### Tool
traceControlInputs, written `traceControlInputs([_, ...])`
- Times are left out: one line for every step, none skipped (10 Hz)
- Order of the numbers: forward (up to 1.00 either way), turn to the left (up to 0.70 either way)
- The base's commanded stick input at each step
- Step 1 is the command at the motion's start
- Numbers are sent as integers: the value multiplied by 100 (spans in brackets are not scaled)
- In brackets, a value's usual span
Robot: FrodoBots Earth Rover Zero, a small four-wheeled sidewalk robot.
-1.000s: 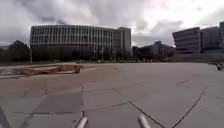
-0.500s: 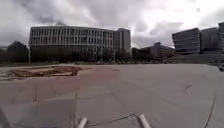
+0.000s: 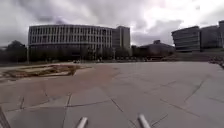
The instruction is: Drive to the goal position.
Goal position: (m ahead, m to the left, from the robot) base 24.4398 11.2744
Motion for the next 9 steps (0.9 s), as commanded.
traceControlInputs([70, 1])
traceControlInputs([70, 1])
traceControlInputs([70, 1])
traceControlInputs([70, 1])
traceControlInputs([70, 1])
traceControlInputs([70, 1])
traceControlInputs([70, 1])
traceControlInputs([70, 1])
traceControlInputs([70, 1])
